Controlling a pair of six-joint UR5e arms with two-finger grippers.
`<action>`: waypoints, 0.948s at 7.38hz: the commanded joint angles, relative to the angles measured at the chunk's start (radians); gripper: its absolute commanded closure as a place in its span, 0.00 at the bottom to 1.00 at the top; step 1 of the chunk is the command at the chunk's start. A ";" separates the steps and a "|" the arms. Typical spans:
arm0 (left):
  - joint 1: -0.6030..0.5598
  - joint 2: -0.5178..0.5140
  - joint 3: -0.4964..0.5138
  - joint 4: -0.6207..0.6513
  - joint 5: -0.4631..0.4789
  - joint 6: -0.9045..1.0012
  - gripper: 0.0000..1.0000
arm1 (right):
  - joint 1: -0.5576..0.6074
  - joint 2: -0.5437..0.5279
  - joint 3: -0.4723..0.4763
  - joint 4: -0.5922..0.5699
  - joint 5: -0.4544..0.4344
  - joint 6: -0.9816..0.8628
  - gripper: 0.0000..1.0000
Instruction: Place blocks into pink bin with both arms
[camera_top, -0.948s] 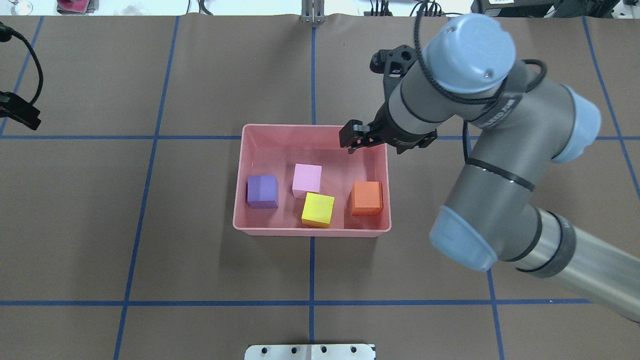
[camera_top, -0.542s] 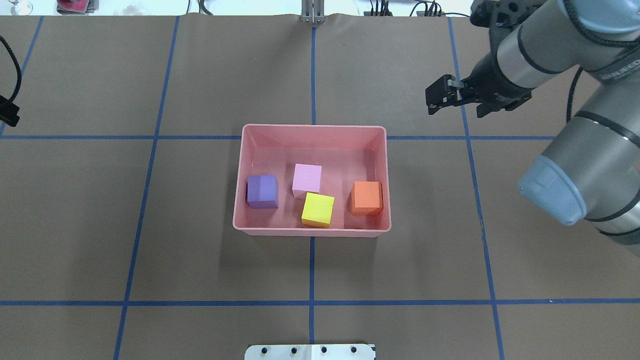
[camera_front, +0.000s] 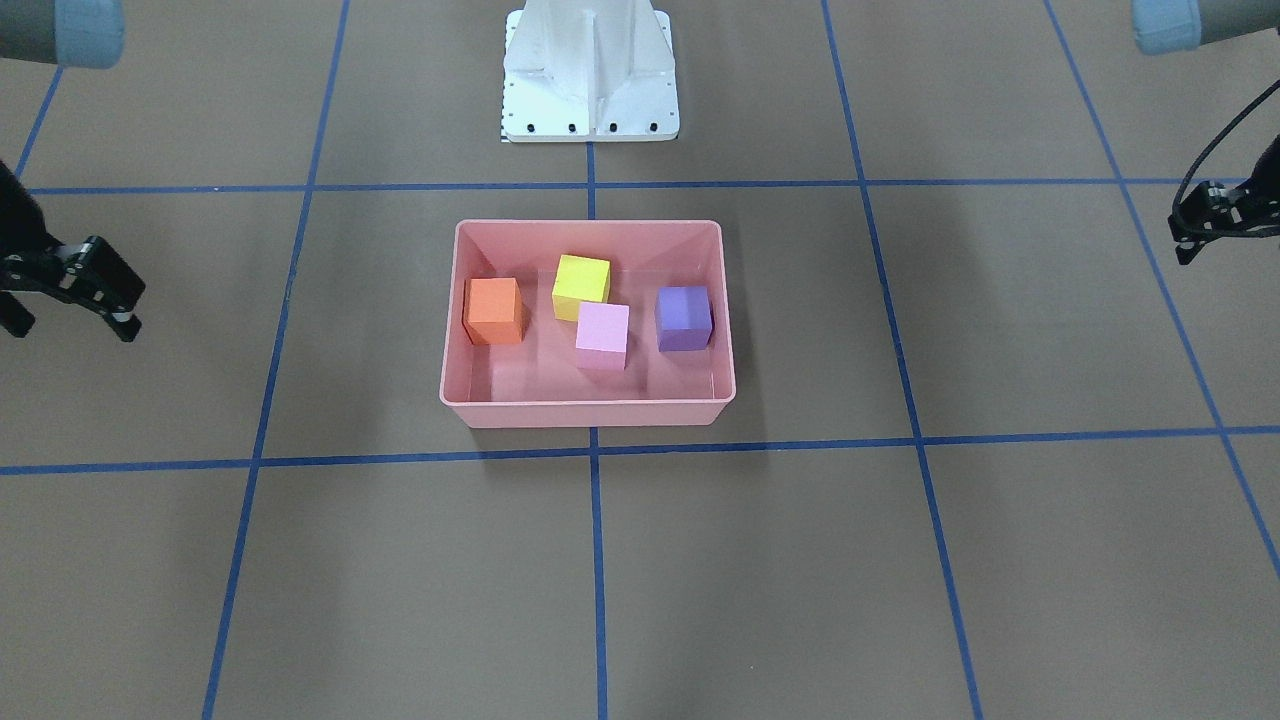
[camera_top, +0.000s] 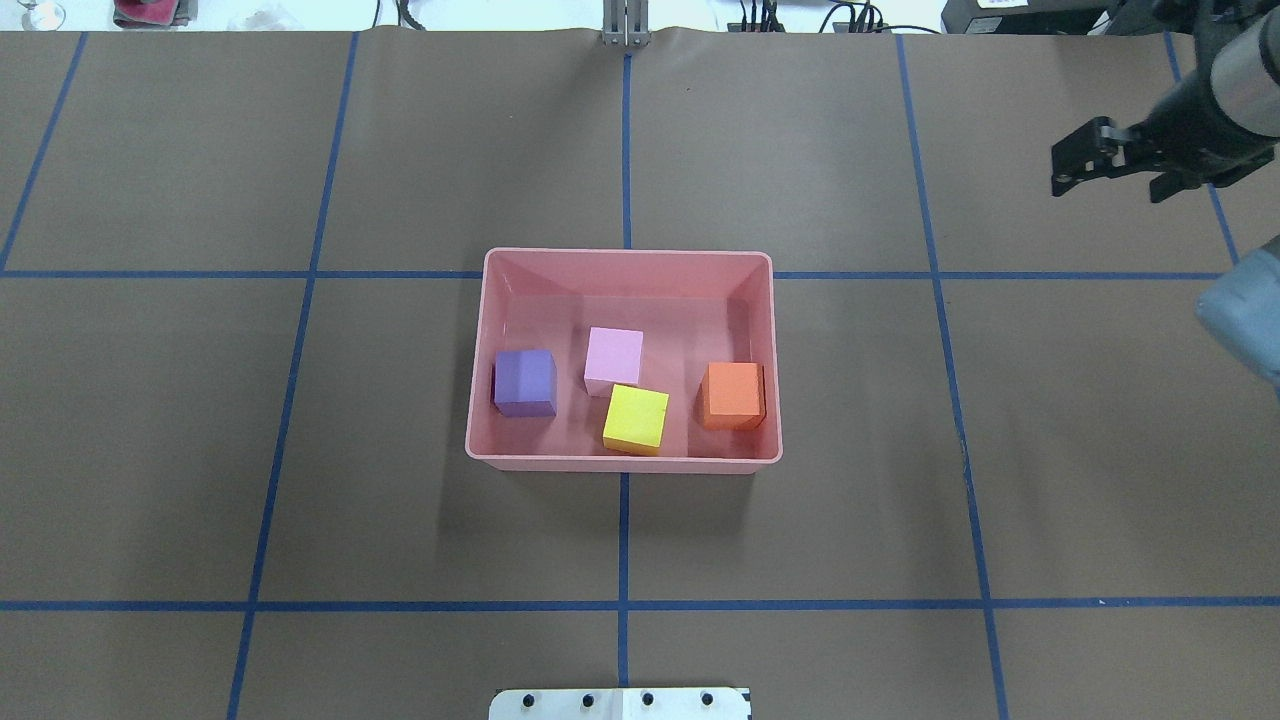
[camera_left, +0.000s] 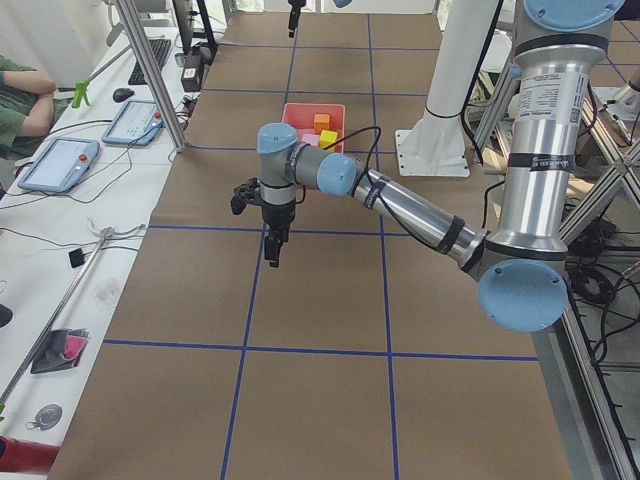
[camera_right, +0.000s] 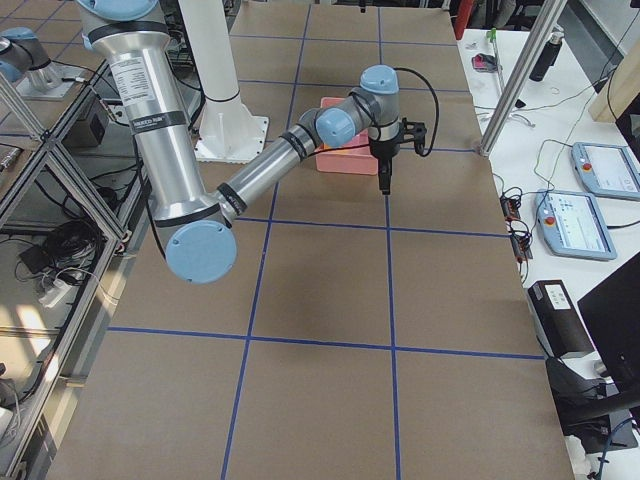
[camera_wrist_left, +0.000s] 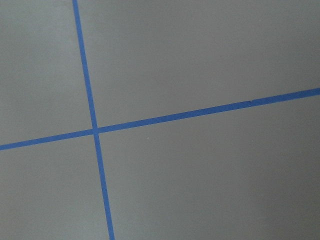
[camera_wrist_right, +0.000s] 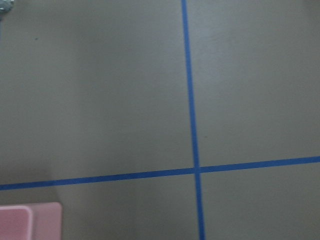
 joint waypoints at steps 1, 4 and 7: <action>-0.133 0.079 0.062 0.006 -0.175 0.239 0.00 | 0.218 -0.170 -0.073 0.001 0.244 -0.373 0.00; -0.322 0.127 0.321 -0.134 -0.193 0.415 0.00 | 0.403 -0.280 -0.286 0.004 0.287 -0.776 0.00; -0.328 0.127 0.406 -0.255 -0.195 0.355 0.00 | 0.448 -0.318 -0.287 0.004 0.284 -0.776 0.00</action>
